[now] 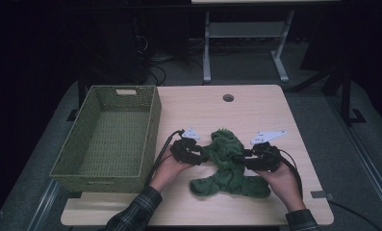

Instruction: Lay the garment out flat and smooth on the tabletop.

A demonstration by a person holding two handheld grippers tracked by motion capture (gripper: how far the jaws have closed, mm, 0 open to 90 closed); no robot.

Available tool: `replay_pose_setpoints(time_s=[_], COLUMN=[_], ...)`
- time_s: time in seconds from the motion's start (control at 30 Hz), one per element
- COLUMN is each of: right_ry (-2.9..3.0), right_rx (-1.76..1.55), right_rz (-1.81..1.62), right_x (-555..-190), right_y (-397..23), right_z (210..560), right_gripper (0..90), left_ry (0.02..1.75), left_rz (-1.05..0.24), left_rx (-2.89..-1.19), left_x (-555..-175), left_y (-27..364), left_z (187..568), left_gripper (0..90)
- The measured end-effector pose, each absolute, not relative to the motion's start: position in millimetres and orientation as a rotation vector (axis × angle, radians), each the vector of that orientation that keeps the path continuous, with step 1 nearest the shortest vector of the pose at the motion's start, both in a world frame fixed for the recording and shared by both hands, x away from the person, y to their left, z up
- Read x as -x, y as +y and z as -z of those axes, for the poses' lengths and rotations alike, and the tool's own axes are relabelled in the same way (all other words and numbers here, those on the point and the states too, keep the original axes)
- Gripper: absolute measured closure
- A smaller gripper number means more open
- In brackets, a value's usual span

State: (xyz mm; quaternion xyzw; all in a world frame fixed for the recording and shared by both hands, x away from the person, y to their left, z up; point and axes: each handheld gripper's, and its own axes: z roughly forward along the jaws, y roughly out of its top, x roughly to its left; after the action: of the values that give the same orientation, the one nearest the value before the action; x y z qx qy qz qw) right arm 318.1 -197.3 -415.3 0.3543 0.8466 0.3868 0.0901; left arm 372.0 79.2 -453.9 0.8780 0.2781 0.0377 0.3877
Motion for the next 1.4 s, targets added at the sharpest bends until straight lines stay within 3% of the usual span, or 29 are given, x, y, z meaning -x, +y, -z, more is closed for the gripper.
replay_pose_setpoints(time_s=[0.1, 0.13, 0.23, 0.73, 1.17, 1.4], right_ry=[2.503, 2.487, 2.484, 2.396, 2.494, 2.536], right_rx=[-1.041, -1.038, -1.031, -0.911, -1.128, -1.172], right_rz=[-1.14, -1.153, -1.161, -1.201, -0.941, -0.882], right_x=[-317.3, -316.8, -316.6, -308.7, -335.8, -341.5], right_y=[-197.2, -198.5, -199.9, -212.5, -239.4, -239.7], right_z=[414.2, 412.4, 410.6, 369.0, 432.6, 450.0], right_gripper=[77.8, 80.1, 80.5, 80.5, 80.8, 80.9], left_ry=[0.69, 0.686, 0.676, 0.641, 0.654, 0.7], left_rz=[-0.089, -0.086, -0.085, -0.195, -0.1, -0.069], left_rx=[-2.244, -2.237, -2.225, -2.089, -2.237, -2.296], left_x=[-373.5, -373.6, -371.3, -346.2, -371.3, -383.3], left_y=[75.5, 75.5, 77.3, 101.8, 59.1, 51.6], left_z=[455.3, 454.2, 447.2, 372.6, 429.3, 454.2], left_gripper=[65.6, 78.2, 81.1, 80.2, 79.5, 79.4])
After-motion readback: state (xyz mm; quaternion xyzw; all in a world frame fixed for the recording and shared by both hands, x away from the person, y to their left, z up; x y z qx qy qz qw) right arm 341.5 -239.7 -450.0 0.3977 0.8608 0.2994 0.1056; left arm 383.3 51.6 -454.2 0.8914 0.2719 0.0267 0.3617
